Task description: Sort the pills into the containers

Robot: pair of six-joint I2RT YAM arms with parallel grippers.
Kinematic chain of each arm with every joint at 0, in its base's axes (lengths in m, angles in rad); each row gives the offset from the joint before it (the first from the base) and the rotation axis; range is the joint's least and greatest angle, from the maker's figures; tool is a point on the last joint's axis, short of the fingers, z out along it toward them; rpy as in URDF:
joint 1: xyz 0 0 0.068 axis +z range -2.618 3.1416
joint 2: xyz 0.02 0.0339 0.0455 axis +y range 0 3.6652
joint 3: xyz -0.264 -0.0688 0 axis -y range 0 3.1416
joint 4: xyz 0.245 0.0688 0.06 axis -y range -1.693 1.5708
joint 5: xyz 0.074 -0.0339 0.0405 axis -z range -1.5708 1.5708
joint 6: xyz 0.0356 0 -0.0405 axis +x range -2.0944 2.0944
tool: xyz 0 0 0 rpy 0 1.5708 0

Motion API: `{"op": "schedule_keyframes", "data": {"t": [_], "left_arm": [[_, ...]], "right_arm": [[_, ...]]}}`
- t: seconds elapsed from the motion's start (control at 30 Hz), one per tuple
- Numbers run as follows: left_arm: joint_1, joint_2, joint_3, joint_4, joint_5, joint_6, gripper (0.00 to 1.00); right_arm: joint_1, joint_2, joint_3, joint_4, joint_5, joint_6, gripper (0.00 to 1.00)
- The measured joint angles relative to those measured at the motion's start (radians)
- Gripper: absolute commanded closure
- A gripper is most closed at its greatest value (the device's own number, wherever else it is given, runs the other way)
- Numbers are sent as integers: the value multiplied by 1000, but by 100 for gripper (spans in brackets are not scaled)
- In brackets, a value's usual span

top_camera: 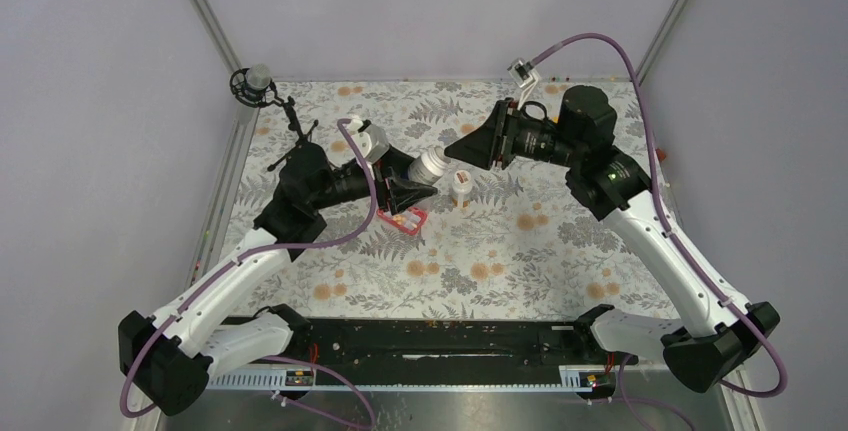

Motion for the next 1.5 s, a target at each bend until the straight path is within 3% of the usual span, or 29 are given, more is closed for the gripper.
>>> {"op": "schedule_keyframes", "data": {"t": [0.9,1.5], "left_arm": [[-3,61,19,-24,46,-3,100],[-3,97,19,32,47,-98,100]], "right_arm": [[34,51,2,-41,76,-101,52],[56,31,-45,29,159,-125,50]]}}
